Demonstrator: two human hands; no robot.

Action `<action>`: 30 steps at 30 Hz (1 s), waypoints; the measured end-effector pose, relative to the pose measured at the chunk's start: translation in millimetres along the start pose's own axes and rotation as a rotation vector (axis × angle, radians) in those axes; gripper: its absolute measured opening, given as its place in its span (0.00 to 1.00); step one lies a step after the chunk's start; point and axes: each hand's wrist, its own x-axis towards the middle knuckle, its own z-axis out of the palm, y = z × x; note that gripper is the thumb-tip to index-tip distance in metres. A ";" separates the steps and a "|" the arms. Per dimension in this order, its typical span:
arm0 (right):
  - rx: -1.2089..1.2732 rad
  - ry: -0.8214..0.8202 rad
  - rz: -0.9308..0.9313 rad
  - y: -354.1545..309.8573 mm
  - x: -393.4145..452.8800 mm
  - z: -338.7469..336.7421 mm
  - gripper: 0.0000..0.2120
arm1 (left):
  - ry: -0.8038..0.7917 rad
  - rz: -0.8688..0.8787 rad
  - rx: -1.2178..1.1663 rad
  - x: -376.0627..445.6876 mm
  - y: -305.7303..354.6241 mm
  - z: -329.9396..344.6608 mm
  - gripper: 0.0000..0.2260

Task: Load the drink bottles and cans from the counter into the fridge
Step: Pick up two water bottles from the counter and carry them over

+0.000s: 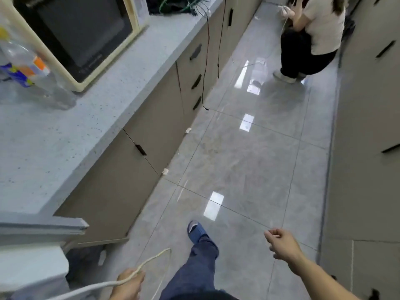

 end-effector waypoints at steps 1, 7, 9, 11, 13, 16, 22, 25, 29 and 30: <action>-0.019 -0.010 0.003 -15.4 10.0 -2.2 0.07 | 0.007 -0.020 -0.025 6.2 13.3 0.5 0.10; -0.155 -0.022 -0.026 -116.6 49.3 -14.4 0.07 | 0.026 0.004 -0.207 9.0 126.5 0.9 0.03; -0.216 -0.027 -0.030 -143.7 64.9 -19.6 0.09 | 0.047 0.058 -0.299 4.7 167.3 -1.3 0.01; -0.291 -0.052 -0.036 -169.8 79.3 -23.0 0.10 | 0.079 0.091 -0.387 0.6 198.8 -4.1 0.02; -0.374 -0.056 -0.072 -195.6 97.8 -22.8 0.10 | 0.106 0.111 -0.425 -3.6 222.3 -6.4 0.03; -0.461 -0.057 -0.130 -234.9 133.6 -13.0 0.11 | 0.190 0.092 -0.481 -11.2 237.4 -6.9 0.03; -0.597 -0.304 -0.283 -339.4 192.4 50.4 0.07 | 0.369 -0.074 -0.603 -35.0 241.7 2.1 0.06; -0.637 -0.474 -0.433 -395.3 186.1 102.6 0.05 | 0.427 -0.127 -0.686 -45.4 248.7 4.4 0.05; -0.658 -0.704 -0.627 -453.5 125.0 170.1 0.05 | 0.535 -0.074 -0.791 -54.8 267.3 -11.2 0.06; -0.654 -0.759 -0.691 -467.5 105.6 188.3 0.04 | 0.574 -0.051 -0.813 -54.6 275.5 -22.9 0.06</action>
